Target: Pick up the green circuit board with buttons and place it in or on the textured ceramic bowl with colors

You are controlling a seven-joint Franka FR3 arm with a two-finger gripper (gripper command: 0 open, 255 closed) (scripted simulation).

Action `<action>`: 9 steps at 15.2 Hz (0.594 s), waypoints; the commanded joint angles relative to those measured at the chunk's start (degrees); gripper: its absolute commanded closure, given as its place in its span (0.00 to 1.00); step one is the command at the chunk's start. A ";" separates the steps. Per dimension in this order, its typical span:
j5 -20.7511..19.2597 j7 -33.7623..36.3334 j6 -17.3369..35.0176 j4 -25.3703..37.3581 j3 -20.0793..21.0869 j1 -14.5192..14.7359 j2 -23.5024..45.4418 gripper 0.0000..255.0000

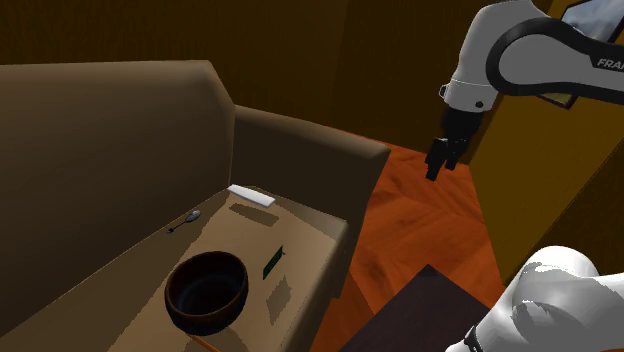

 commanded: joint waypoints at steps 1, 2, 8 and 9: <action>0.00 0.00 0.00 0.00 0.00 0.00 0.00 0.00; 1.03 2.41 1.15 -1.34 1.16 -0.11 -0.09 0.00; 7.34 16.58 9.04 -7.53 8.46 -0.45 1.75 0.00; 8.36 18.90 10.52 -8.24 9.72 -0.48 2.48 0.00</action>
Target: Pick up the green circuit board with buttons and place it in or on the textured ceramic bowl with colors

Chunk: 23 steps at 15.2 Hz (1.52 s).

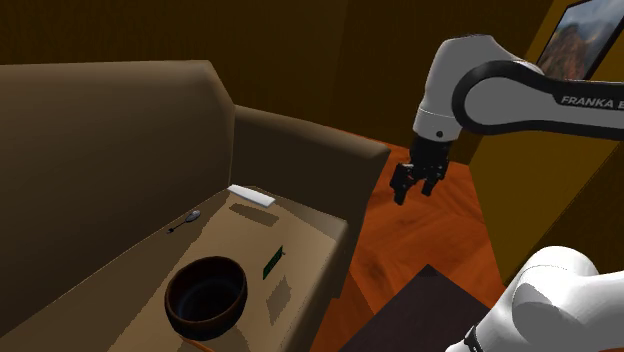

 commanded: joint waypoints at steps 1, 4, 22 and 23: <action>1.95 4.69 3.32 -1.38 2.38 -0.22 1.79 0.00; 4.73 11.56 8.14 -2.61 6.20 -0.38 5.10 0.00; 0.80 56.73 36.80 8.42 26.23 -6.99 43.51 0.00; -1.08 59.83 37.83 9.88 26.55 -7.09 46.27 0.00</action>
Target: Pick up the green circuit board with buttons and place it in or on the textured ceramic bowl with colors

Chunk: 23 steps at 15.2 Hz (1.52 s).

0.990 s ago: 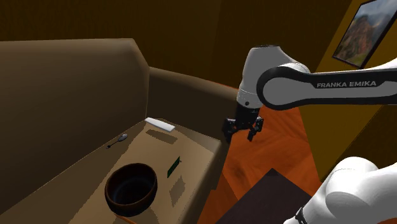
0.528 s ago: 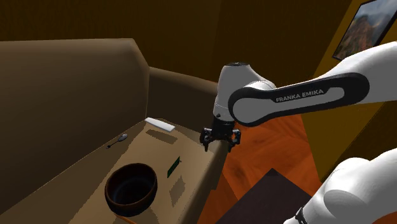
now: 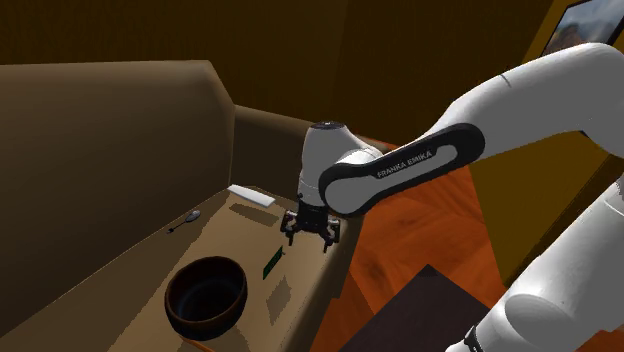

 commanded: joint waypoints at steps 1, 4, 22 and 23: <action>-4.25 7.04 2.64 3.11 0.82 -0.12 6.33 0.00; -10.00 15.87 4.63 8.22 -0.39 1.44 14.36 0.00; -18.55 27.12 10.32 15.21 -5.74 6.55 28.06 0.00; -18.55 27.12 10.31 15.21 -5.74 6.54 28.05 0.00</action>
